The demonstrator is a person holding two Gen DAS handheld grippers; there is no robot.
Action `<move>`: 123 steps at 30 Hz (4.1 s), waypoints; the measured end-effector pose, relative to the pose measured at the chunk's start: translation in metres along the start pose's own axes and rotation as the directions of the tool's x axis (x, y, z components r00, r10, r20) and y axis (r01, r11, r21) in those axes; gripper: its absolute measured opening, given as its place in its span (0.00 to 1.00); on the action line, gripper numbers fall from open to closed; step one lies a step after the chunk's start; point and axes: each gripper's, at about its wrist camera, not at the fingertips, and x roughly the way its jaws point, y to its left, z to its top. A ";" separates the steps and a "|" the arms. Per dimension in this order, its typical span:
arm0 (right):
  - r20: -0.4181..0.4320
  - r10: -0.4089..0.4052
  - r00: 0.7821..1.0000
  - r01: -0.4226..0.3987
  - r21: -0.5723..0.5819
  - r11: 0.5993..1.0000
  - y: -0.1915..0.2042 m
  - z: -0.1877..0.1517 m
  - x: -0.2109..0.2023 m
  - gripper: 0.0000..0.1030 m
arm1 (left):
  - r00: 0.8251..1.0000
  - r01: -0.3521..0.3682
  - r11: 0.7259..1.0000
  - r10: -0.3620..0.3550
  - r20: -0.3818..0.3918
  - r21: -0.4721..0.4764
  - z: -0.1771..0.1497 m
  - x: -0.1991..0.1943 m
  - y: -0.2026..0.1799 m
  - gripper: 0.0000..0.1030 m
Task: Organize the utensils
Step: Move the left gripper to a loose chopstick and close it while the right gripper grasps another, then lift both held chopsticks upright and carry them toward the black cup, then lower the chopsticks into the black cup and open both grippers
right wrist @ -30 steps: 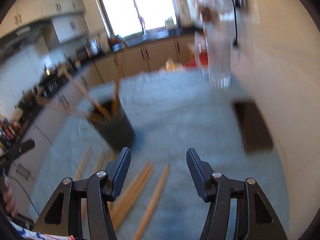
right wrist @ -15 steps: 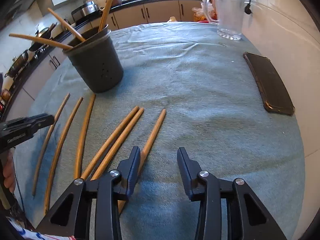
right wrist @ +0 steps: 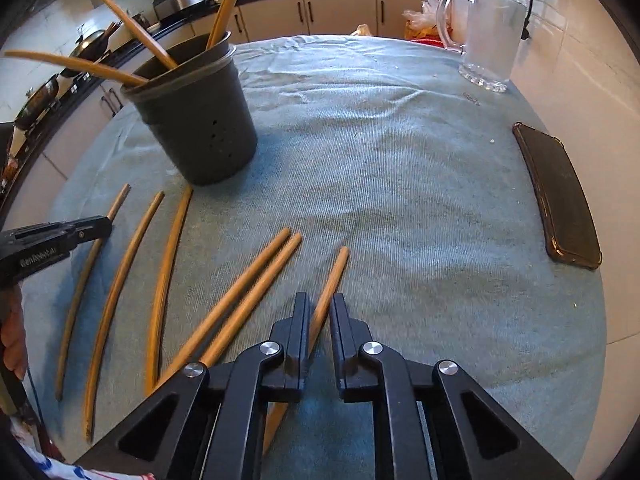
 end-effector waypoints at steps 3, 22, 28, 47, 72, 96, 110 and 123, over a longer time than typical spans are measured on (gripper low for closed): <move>-0.025 0.018 1.000 -0.018 -0.018 1.000 -0.004 -0.006 -0.004 0.10 | 0.999 0.025 1.000 -0.026 -0.028 -0.017 -0.014 -0.006 0.005 0.06; -0.163 0.004 0.987 -0.003 0.005 1.000 -0.020 0.010 0.002 0.16 | 0.991 0.057 0.998 -0.057 -0.121 -0.007 -0.002 0.001 0.001 0.06; -0.173 -0.030 0.985 0.028 -0.013 1.000 -0.014 0.012 0.004 0.17 | 0.994 0.047 0.999 -0.046 -0.104 0.012 0.004 0.005 -0.004 0.06; 0.219 -0.005 0.976 -0.001 0.027 1.000 -0.010 0.003 -0.098 0.06 | 0.949 0.104 0.992 -0.119 0.291 0.066 -0.031 -0.126 -0.013 0.05; -0.073 -0.079 0.994 0.077 -0.032 0.997 -0.008 -0.010 -0.009 0.12 | 0.936 0.146 0.987 -0.158 0.316 0.060 -0.065 -0.151 -0.016 0.05; 0.471 -0.006 0.882 0.007 0.000 1.000 0.005 -0.049 -0.179 0.06 | 0.799 0.148 0.969 -0.235 0.553 0.199 -0.110 -0.259 -0.047 0.05; 0.519 0.002 0.855 0.006 -0.014 1.000 0.014 -0.054 -0.201 0.06 | 0.803 0.151 0.970 -0.234 0.548 0.193 -0.103 -0.259 -0.048 0.05; 0.539 0.009 0.842 -0.006 -0.008 1.000 0.013 -0.038 -0.204 0.06 | 0.789 0.161 0.964 -0.255 0.559 0.213 -0.087 -0.266 -0.055 0.05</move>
